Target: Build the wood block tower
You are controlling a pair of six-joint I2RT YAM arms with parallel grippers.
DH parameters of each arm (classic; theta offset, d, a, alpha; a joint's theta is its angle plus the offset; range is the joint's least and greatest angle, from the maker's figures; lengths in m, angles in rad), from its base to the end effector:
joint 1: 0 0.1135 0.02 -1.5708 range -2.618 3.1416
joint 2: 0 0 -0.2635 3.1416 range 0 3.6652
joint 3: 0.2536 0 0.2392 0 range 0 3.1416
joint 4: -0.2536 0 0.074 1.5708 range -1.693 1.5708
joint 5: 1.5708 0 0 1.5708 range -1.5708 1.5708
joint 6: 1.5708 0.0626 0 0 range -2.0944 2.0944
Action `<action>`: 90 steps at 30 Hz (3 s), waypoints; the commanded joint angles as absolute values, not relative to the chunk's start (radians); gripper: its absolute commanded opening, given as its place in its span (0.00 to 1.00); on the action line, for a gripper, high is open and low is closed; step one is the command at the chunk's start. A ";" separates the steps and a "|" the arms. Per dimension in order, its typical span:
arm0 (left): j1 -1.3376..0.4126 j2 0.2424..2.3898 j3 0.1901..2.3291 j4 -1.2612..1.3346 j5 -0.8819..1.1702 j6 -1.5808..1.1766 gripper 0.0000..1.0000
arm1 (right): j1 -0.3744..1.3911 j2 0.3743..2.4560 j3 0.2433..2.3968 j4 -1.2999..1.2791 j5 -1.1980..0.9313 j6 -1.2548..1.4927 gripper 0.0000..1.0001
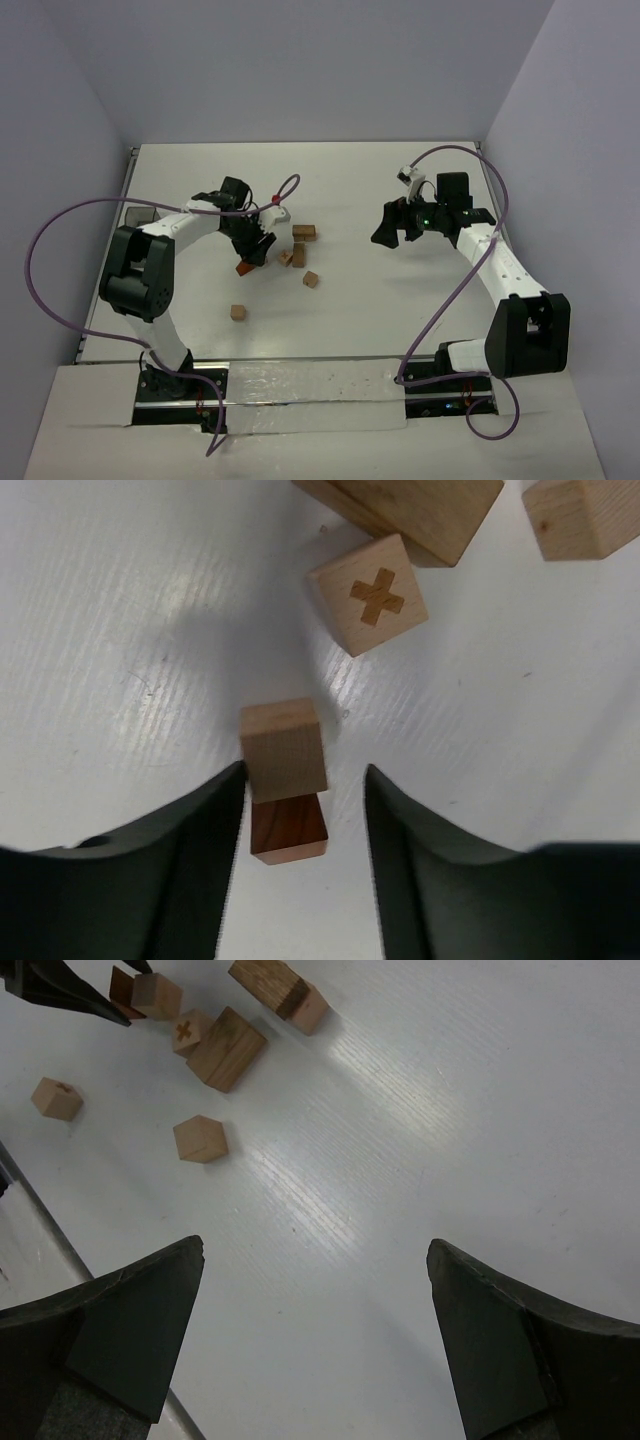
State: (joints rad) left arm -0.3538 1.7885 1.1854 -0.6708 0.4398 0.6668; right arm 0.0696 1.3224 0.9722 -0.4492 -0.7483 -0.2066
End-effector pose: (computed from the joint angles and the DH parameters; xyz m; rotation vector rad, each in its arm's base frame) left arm 0.3096 -0.1428 0.1639 1.4147 2.3402 -0.5397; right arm 0.2732 0.0617 0.2599 -0.6532 2.1405 0.8043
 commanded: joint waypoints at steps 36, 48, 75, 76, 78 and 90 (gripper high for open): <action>-0.455 1.940 1.419 -1.015 0.631 1.489 0.19 | 0.077 1.325 0.994 -0.446 -0.753 -0.242 1.00; -0.494 1.948 1.417 -0.966 0.607 1.365 0.26 | 0.077 1.319 0.994 -0.446 -0.755 -0.242 1.00; -0.551 1.976 1.421 -0.912 0.576 1.229 0.59 | 0.077 1.294 0.981 -0.439 -0.755 -0.221 1.00; -0.551 1.970 1.424 -0.913 0.578 1.226 0.65 | 0.077 1.284 0.982 -0.437 -0.754 -0.209 1.00; -0.551 1.962 1.428 -0.914 0.579 1.221 0.74 | 0.078 1.270 0.985 -0.433 -0.752 -0.192 1.00; -0.477 1.615 1.484 -0.894 0.564 0.954 0.97 | 0.307 1.167 1.057 -0.457 -0.468 -0.020 1.00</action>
